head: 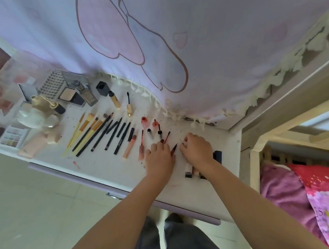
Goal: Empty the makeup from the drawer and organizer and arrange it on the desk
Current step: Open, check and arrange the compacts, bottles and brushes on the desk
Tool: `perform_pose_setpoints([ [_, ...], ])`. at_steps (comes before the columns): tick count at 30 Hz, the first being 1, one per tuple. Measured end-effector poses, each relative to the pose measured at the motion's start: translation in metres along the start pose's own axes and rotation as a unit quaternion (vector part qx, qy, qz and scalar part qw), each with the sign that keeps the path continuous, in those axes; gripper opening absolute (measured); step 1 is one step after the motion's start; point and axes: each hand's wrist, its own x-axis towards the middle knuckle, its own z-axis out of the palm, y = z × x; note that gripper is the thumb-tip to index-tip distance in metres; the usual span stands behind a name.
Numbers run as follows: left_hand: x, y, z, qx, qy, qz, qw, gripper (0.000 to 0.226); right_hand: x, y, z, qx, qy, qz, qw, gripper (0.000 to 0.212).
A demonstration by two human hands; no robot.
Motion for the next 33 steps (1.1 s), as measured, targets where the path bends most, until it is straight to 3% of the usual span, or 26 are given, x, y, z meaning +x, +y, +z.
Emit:
perform_pose_setpoints([
  [4,-0.008,0.004,-0.005,-0.043,0.062,0.044,0.996,0.025,0.002,0.019,-0.028,0.104,0.0,0.021,0.994,0.023],
  [7,-0.022,0.021,-0.002,-0.077,0.029,0.1,0.992,0.035,-0.001,0.032,-0.041,0.134,-0.013,0.03,0.99,0.023],
  [10,-0.03,0.035,0.005,-0.072,0.0,0.074,0.995,0.043,-0.012,0.036,-0.039,0.151,-0.03,0.031,0.988,0.023],
  [15,-0.028,0.034,0.01,-0.082,-0.025,0.049,0.995,0.036,-0.029,0.033,-0.026,0.14,-0.051,0.017,0.989,0.022],
  [19,-0.031,0.023,0.002,-0.137,0.025,0.111,0.984,0.029,-0.035,0.024,-0.027,0.1,-0.131,0.018,0.986,0.041],
  [23,-0.039,0.009,-0.017,-0.212,-0.007,0.124,0.969,0.027,-0.035,0.016,-0.037,0.184,-0.17,0.0,0.968,0.044],
  [26,-0.041,0.0,-0.031,-0.303,-0.073,0.12,0.943,0.019,-0.043,0.011,-0.047,0.239,-0.158,-0.024,0.958,0.039],
  [31,-0.043,-0.017,-0.056,-0.494,-0.187,0.105,0.843,0.027,-0.064,0.011,-0.064,0.322,-0.156,-0.114,0.927,0.014],
  [33,-0.046,-0.021,-0.057,-0.45,-0.19,0.129,0.863,0.026,-0.067,0.013,-0.072,0.338,-0.197,-0.105,0.914,0.013],
])
